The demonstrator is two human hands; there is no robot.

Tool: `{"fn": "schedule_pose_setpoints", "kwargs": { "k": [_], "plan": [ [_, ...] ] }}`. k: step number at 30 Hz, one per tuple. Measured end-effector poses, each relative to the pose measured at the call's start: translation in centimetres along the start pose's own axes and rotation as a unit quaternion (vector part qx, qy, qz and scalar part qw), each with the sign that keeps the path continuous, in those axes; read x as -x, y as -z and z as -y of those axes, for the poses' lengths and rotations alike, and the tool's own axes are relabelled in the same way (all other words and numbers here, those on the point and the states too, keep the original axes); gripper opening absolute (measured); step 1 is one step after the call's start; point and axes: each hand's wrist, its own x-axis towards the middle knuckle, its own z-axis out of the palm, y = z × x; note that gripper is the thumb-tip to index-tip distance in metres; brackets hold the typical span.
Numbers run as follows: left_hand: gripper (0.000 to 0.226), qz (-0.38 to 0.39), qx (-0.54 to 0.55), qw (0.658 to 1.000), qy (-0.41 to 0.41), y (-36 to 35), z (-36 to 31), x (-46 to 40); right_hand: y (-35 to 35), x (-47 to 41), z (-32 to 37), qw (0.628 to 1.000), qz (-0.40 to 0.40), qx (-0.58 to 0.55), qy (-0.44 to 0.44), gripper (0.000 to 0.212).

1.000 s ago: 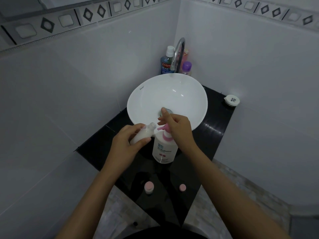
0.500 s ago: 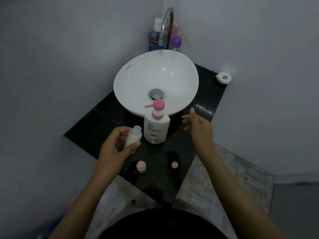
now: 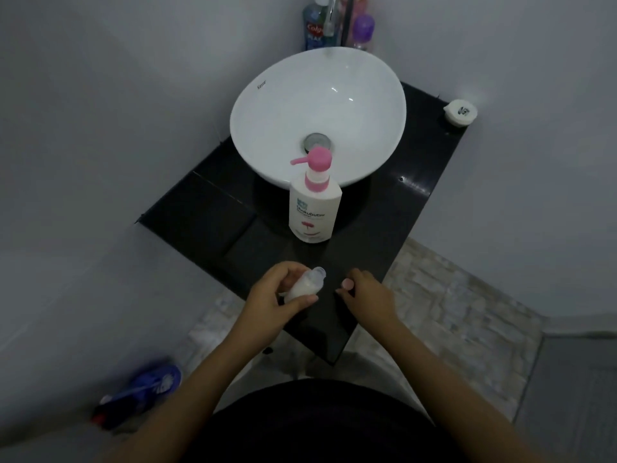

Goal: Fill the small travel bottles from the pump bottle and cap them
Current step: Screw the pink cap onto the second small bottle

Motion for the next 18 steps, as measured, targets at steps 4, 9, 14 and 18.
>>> {"fn": "schedule_pose_setpoints", "kwargs": {
  "k": [4, 9, 14, 18],
  "plan": [
    [0.028, 0.0, -0.018, 1.0, -0.003, 0.1, -0.3, 0.0, 0.8, -0.1, 0.0, 0.995, 0.018, -0.081, -0.048, 0.023],
    [0.026, 0.007, -0.053, 0.998, -0.023, 0.5, -1.0, -0.3, 8.1, 2.1, 2.8, 0.902, 0.038, -0.427, -0.046, 0.016],
    [0.027, 0.029, -0.09, 0.995, -0.043, 0.9, -2.0, -0.6, 13.5, 4.8, 4.5, 0.889, 0.046, -0.444, 0.1, 0.024],
    [0.03, 0.042, -0.1, 0.993, -0.05, 1.3, -2.4, -0.4, 14.4, 5.4, 5.0, 0.929, 0.05, -0.331, 0.155, 0.025]
  ]
}}
